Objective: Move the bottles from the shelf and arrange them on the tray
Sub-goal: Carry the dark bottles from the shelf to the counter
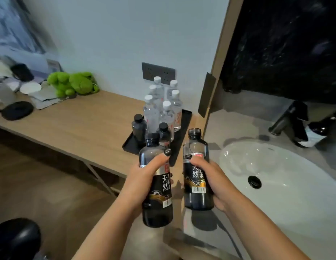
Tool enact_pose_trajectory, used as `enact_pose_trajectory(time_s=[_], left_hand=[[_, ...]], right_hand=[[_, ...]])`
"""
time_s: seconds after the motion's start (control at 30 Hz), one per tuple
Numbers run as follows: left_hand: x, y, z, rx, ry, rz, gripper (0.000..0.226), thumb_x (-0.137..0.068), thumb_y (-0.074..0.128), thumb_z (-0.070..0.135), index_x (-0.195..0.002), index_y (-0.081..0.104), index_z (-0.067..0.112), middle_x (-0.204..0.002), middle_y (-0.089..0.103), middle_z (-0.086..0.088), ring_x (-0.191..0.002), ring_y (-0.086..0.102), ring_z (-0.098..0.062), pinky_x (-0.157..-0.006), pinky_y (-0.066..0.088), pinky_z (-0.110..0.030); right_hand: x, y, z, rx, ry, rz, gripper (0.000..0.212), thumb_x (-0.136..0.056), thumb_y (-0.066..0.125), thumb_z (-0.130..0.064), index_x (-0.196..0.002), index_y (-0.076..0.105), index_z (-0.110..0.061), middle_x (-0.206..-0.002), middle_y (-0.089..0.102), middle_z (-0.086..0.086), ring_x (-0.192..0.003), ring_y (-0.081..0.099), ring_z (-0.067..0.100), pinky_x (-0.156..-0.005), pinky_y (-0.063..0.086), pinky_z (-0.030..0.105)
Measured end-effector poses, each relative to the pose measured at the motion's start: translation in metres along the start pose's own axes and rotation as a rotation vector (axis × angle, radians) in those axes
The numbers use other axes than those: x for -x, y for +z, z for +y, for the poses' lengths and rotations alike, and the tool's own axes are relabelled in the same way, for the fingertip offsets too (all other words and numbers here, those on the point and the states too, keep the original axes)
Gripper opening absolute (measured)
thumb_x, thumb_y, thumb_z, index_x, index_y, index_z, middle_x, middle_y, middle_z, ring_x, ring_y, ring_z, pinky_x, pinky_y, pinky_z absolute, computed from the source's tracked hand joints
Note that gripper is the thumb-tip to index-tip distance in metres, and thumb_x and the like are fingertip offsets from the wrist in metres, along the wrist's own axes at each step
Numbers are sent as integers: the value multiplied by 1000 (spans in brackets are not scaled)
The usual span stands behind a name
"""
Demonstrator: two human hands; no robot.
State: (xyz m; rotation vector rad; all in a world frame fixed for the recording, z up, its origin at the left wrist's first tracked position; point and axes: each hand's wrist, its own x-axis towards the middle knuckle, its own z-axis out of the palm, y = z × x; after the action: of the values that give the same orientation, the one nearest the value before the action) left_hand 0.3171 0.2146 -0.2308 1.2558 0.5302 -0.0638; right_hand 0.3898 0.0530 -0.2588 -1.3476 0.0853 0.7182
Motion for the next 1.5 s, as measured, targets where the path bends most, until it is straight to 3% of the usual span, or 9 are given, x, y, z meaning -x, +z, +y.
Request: enact_pose_trajectory(time_s=[0.27, 0.47, 0.67, 0.77, 0.87, 1.07, 1.17, 1.33, 1.5], left_hand=[[-57, -95, 42, -90, -1, -42, 28, -78, 71, 32, -97, 66, 13, -78, 71, -13, -69, 70, -26, -60, 57, -32], [-115, -124, 50, -119, -2, -3, 38, -76, 73, 39, -106, 66, 15, -93, 75, -11, -84, 72, -29, -73, 57, -38], [-175, -138, 68, -81, 9, 22, 43, -68, 80, 38, -104, 68, 17, -92, 75, -7, -86, 73, -24, -72, 54, -35], [-206, -147, 80, -98, 64, 35, 31, -74, 77, 27, -102, 67, 18, -91, 75, -5, -86, 72, -22, -70, 52, -31], [-239, -163, 94, -112, 107, 18, 41, -65, 77, 31, -101, 66, 15, -95, 73, -13, -88, 71, -29, -76, 57, -38], [-315, -197, 120, -109, 99, -130, 64, -58, 77, 38, -115, 61, 14, -107, 71, -12, -100, 69, -26, -86, 53, -38], [-357, -216, 130, -182, 79, -267, 65, -59, 82, 34, -117, 59, 15, -108, 70, -7, -98, 68, -21, -75, 53, -27], [-414, -244, 132, -257, -34, -457, 70, -58, 87, 11, -120, 55, 12, -113, 67, -11, -97, 68, -16, -71, 53, -20], [-446, -262, 127, -310, -112, -483, 62, -68, 82, 1, -124, 54, 1, -116, 66, -19, -94, 69, -22, -66, 55, -22]], right_hand=[[-55, 92, 12, -19, -64, 130, 46, -71, 73, -35, -112, 59, -19, -92, 70, 16, -82, 68, 33, -80, 55, 48], [-98, 114, 12, 32, -80, 222, 47, -66, 78, -37, -108, 63, -22, -98, 71, 14, -92, 68, 34, -89, 53, 53], [-146, 127, -5, -20, -93, 247, 44, -71, 78, -31, -111, 63, -21, -103, 72, 10, -93, 70, 26, -80, 56, 41], [-163, 139, -16, -44, -162, 268, 50, -66, 81, -27, -112, 64, -17, -98, 74, 7, -90, 71, 25, -76, 54, 37], [-173, 156, -29, -25, -259, 295, 48, -65, 73, -27, -110, 65, -15, -98, 74, 8, -90, 71, 23, -71, 55, 29], [-199, 200, -52, 23, -417, 344, 32, -54, 73, -31, -84, 70, -22, -78, 71, 13, -73, 71, 24, -62, 57, 26], [-223, 233, -54, 61, -485, 411, 24, -59, 73, -33, -82, 69, -28, -79, 72, 5, -76, 71, 16, -64, 55, 20], [-269, 280, -36, 103, -471, 543, 45, -66, 84, -20, -105, 63, -15, -95, 72, -2, -91, 69, 8, -74, 54, 19], [-308, 299, -8, 422, -377, 585, 60, -58, 90, -20, -106, 55, -29, -99, 64, -18, -98, 58, -10, -81, 43, 5]])
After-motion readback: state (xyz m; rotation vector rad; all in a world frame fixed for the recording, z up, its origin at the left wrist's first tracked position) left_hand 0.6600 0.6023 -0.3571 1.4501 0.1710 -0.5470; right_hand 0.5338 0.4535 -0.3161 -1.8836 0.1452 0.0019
